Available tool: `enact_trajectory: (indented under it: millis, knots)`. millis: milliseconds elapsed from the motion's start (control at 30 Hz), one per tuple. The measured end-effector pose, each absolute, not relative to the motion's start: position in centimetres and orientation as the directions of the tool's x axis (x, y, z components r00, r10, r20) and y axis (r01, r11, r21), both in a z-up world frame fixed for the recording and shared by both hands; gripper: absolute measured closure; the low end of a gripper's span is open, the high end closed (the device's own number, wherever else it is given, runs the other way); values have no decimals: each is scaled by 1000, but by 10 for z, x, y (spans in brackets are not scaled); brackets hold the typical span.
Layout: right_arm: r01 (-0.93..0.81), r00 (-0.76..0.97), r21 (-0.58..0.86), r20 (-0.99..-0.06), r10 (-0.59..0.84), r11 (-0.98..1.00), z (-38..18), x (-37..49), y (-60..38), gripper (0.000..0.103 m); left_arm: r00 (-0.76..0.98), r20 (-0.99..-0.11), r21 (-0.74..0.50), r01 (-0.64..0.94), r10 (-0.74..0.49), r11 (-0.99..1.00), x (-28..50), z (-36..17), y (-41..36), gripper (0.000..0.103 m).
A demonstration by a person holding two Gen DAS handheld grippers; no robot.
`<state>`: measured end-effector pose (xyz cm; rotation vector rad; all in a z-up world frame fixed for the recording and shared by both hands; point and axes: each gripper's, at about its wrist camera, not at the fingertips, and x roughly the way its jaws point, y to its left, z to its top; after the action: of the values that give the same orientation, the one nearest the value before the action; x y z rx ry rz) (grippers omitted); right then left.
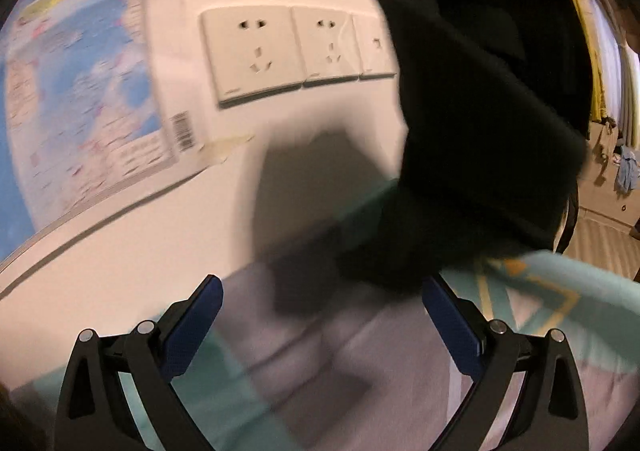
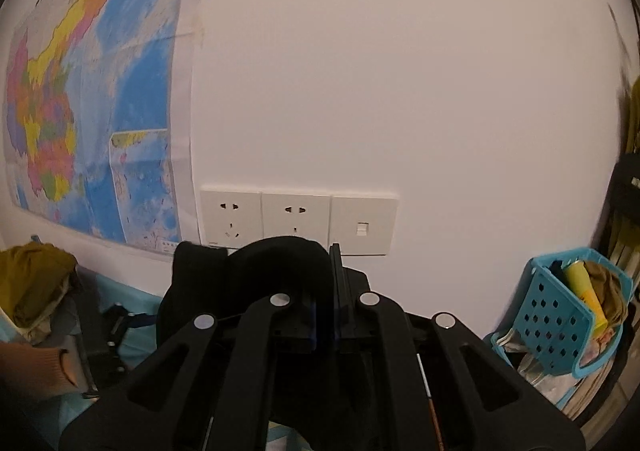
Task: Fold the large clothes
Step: 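Lift the black coat high with both grippers and shake it out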
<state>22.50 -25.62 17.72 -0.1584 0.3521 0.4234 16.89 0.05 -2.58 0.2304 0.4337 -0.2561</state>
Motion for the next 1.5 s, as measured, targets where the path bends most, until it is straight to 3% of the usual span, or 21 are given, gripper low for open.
enact_trajectory:
  millis: [133,167,200,233,267,400,500,567,667,800,933,1100,1500]
  knots:
    - [-435,847,-60,-367,385,898,178,225,-265,98,831,-453,192,444,-322,875,174,-34,-21,8]
    - [-433,849,-66,-366,382,899,178,225,-266,98,832,-452,216,453,-323,865,176,-37,-27,21]
    - [-431,850,-63,-365,381,900,178,225,-268,98,819,-473,234,473,-325,850,181,-41,-33,50]
    - [-429,850,-59,-365,380,901,179,226,-271,98,813,-501,258,469,-298,845,189,-44,-40,68]
    - [-422,853,-61,-363,374,904,180,226,-273,98,818,-512,274,447,-264,852,198,-44,-44,102]
    - [-340,895,-103,-341,288,935,194,228,-292,98,848,-467,223,388,-251,894,215,-13,-44,100]
    - [-276,928,-136,-295,227,952,218,225,-314,98,885,-369,190,371,-284,909,218,34,-43,101]
    - [-240,945,-148,-260,196,959,238,221,-327,98,876,-356,137,393,-325,909,224,69,-43,101]
    - [-205,964,-166,-208,169,965,267,205,-338,98,893,-309,158,387,-326,909,223,105,-54,101]
    - [-153,986,-198,-101,135,968,310,172,-347,98,911,-219,131,383,-351,914,218,160,-59,101]
    - [-119,992,-192,24,126,974,356,124,-361,98,943,-74,89,329,-323,940,194,224,-44,101]
    - [-155,978,-218,107,182,964,397,54,-364,98,958,79,128,263,-275,956,128,279,-11,101]
    - [-521,821,-157,178,543,839,418,-99,-359,98,981,168,286,42,-93,957,-121,345,25,100]
